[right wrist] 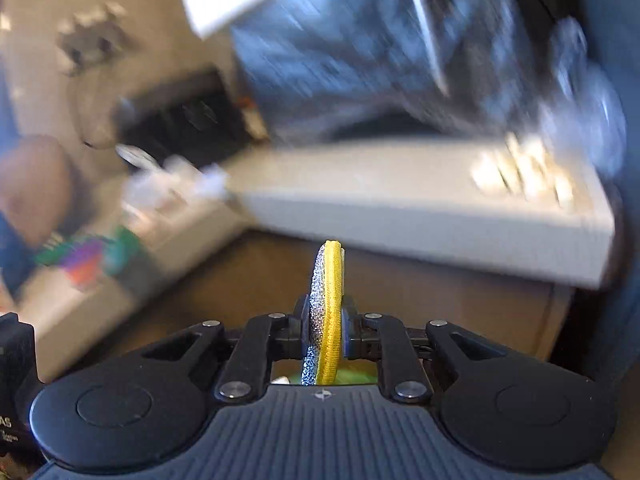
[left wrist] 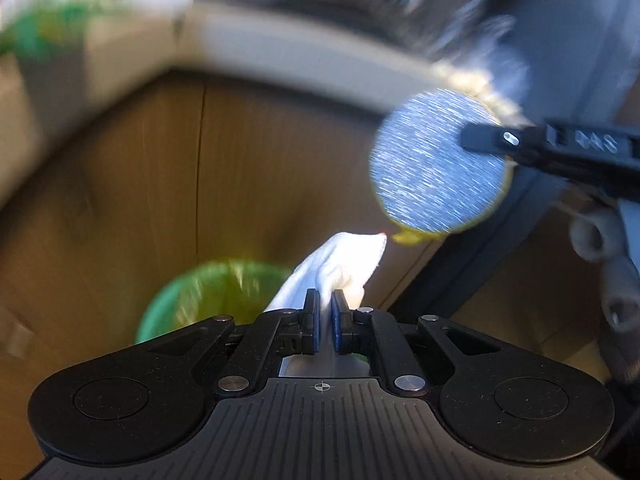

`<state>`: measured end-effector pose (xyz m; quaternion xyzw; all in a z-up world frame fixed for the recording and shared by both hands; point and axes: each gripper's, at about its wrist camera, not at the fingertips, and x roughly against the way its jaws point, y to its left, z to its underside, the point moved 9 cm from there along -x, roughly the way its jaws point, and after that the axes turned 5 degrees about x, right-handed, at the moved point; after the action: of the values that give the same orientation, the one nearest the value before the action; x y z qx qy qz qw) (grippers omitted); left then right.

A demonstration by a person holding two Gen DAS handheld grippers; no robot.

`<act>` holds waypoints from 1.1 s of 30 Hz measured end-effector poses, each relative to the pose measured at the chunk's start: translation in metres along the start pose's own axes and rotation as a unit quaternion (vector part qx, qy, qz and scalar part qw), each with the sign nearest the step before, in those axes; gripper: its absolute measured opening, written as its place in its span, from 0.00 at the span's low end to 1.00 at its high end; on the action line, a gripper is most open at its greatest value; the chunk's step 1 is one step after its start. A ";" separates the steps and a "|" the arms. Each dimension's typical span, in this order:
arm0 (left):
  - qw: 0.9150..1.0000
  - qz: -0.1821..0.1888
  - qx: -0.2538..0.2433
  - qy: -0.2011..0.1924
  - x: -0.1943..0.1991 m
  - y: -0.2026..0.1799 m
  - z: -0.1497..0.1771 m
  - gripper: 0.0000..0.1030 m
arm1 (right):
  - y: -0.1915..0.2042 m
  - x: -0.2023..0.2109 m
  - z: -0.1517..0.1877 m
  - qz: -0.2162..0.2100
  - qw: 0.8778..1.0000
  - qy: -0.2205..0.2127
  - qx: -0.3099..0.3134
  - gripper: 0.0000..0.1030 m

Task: Collect trash
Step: 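Carry glove and pad over the green-lined bin and open both tools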

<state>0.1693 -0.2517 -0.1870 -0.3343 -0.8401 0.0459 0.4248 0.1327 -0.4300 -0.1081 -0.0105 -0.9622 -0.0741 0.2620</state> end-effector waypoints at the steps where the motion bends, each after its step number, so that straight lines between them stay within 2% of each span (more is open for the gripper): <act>1: 1.000 -0.003 0.020 0.012 -0.018 0.010 0.004 0.10 | -0.005 -0.013 0.009 0.008 1.000 0.014 0.000 0.14; 3: 0.998 -0.009 0.056 0.035 -0.051 0.031 0.015 0.10 | -0.011 -0.035 0.026 0.009 0.999 0.042 -0.005 0.14; 6: 0.990 -0.015 0.117 0.075 -0.101 0.064 0.038 0.10 | -0.013 -0.066 0.048 0.001 0.997 0.082 -0.005 0.14; 8: 0.981 0.013 0.168 0.099 -0.134 0.082 0.054 0.13 | -0.010 -0.086 0.059 -0.002 0.994 0.109 0.002 0.14; 9: 0.973 0.033 0.197 0.116 -0.152 0.088 0.064 0.17 | -0.008 -0.096 0.065 -0.005 0.992 0.123 0.007 0.14; 10: 0.966 0.035 0.213 0.139 -0.170 0.095 0.075 0.18 | -0.005 -0.107 0.069 -0.009 0.990 0.138 0.014 0.14; 11: 0.963 0.018 0.221 0.150 -0.184 0.104 0.088 0.18 | -0.001 -0.117 0.075 -0.014 0.988 0.153 0.021 0.14; 14: 0.960 -0.046 0.226 0.156 -0.210 0.131 0.109 0.19 | 0.007 -0.145 0.094 -0.026 0.978 0.205 0.042 0.14; 18: 0.951 -0.044 0.277 0.128 -0.200 0.152 0.108 0.19 | 0.017 -0.183 0.127 -0.046 0.956 0.284 0.055 0.14; 20: 0.953 -0.039 0.281 0.108 -0.183 0.158 0.099 0.19 | 0.024 -0.203 0.140 -0.054 0.947 0.312 0.063 0.14; 24: 0.960 -0.042 0.263 0.083 -0.148 0.166 0.083 0.19 | 0.041 -0.228 0.169 -0.082 0.935 0.339 0.070 0.17; 26: 0.965 -0.046 0.246 0.071 -0.134 0.169 0.076 0.19 | 0.048 -0.232 0.176 -0.091 0.931 0.348 0.065 0.32; 28: 0.970 -0.050 0.229 0.061 -0.124 0.164 0.074 0.19 | 0.049 -0.225 0.174 -0.079 0.934 0.338 0.081 0.43; 30: 0.973 -0.053 0.216 0.057 -0.116 0.160 0.074 0.19 | 0.043 -0.216 0.163 -0.054 0.943 0.315 0.095 0.47; 33: 0.975 -0.047 0.208 0.055 -0.104 0.150 0.072 0.19 | 0.033 -0.199 0.144 -0.031 0.956 0.280 0.078 0.54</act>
<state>0.2373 -0.1834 -0.3573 -0.2005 -0.8023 0.1808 0.5323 0.2343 -0.3727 -0.3272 0.0613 -0.8528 -0.0069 0.5186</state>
